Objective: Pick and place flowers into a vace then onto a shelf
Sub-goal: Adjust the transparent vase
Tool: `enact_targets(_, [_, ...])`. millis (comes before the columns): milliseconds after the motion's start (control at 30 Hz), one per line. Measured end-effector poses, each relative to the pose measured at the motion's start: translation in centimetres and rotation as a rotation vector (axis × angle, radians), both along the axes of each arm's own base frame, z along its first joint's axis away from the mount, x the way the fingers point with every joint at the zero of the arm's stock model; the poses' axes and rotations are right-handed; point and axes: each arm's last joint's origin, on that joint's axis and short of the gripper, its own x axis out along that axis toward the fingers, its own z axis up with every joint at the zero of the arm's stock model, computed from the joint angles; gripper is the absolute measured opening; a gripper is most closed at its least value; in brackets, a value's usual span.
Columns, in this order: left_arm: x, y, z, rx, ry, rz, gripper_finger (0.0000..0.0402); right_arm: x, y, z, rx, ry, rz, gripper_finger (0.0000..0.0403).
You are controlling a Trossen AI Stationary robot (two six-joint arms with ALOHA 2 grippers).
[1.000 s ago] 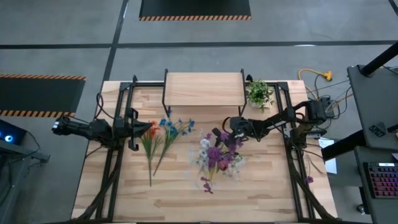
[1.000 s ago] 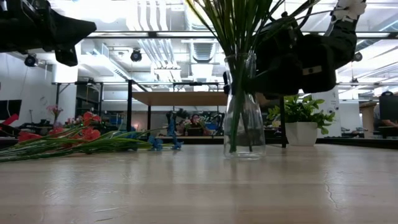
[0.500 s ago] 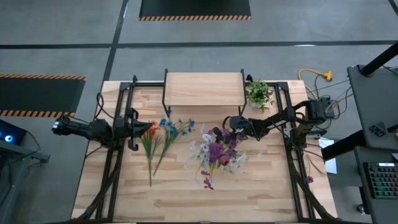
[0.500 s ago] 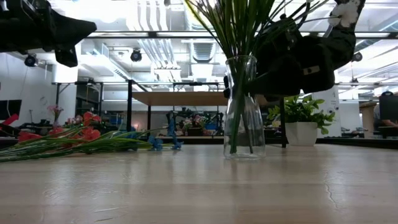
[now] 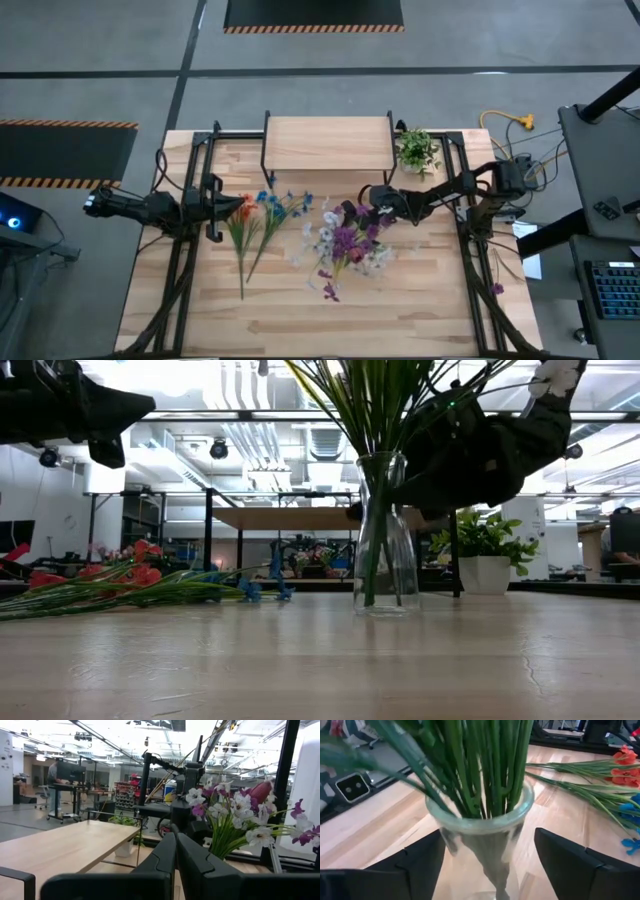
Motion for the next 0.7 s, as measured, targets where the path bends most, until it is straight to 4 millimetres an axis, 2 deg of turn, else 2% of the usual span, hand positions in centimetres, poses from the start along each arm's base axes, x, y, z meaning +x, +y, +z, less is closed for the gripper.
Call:
enact_targets(300, [0.0, 0.0, 0.0, 0.001, 0.001, -0.001, 0.0000, -0.5, 0.0, 1.5, 0.043, 0.024, -0.065, 0.0313])
enact_targets(700, [0.0, 0.0, 0.0, 0.002, 0.003, -0.001, 0.0000, -1.5, 1.7, 1.5, 0.025, 0.078, -0.282, 0.0313])
